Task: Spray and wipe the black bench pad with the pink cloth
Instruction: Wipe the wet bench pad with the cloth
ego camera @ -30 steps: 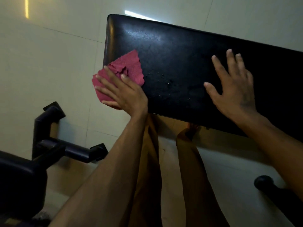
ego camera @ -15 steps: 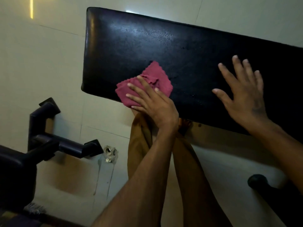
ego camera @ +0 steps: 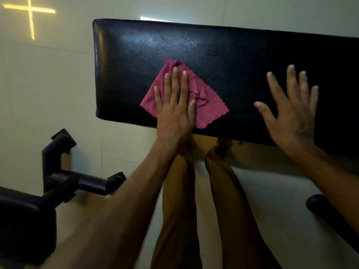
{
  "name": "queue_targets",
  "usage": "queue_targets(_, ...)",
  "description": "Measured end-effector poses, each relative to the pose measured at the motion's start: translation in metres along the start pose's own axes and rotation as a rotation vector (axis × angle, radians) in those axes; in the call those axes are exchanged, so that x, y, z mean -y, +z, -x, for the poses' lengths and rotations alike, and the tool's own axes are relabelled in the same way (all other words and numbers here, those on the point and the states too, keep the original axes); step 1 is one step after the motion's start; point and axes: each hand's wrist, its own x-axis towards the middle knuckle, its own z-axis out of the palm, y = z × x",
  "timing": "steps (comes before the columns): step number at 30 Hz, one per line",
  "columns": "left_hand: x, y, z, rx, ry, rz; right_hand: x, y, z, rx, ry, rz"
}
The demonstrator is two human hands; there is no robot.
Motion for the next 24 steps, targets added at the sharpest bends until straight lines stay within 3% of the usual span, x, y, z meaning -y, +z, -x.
queue_targets(2, -0.033, 0.004, -0.001, -0.055, -0.255, 0.126, -0.001, 0.003, 0.002, -0.013, -0.002, 0.022)
queue_targets(4, -0.052, 0.007, -0.007, -0.062, -0.378, 0.202, -0.003, 0.004, 0.001, -0.029, 0.009, 0.016)
queue_targets(6, -0.059, 0.010, 0.001, 0.002, -0.206, 0.147, -0.009, 0.004, 0.005, -0.037, 0.045, 0.009)
queue_targets(9, -0.052, 0.015, 0.027, 0.138, 0.388, 0.039, -0.023, 0.004, 0.018, -0.072, 0.139, -0.013)
queue_targets(11, -0.037, 0.015, 0.030, 0.171, 0.559, -0.003, -0.028, 0.007, 0.023, -0.076, 0.160, -0.026)
queue_targets(13, -0.021, 0.009, 0.026, 0.141, 0.516, -0.011, -0.029, 0.008, 0.024, -0.071, 0.158, -0.043)
queue_targets(17, -0.010, 0.006, 0.024, 0.016, 0.039, 0.081, -0.025, 0.010, 0.024, -0.083, 0.187, -0.067)
queue_targets(19, -0.032, 0.011, 0.025, 0.011, -0.059, 0.102, -0.024, 0.010, 0.021, -0.085, 0.192, -0.073)
queue_targets(21, -0.054, 0.017, 0.024, 0.044, 0.025, 0.066, -0.026, 0.010, 0.022, -0.076, 0.187, -0.090)
queue_targets(24, -0.077, 0.023, 0.021, 0.126, 0.418, 0.009, -0.032, 0.008, 0.022, -0.077, 0.174, -0.115)
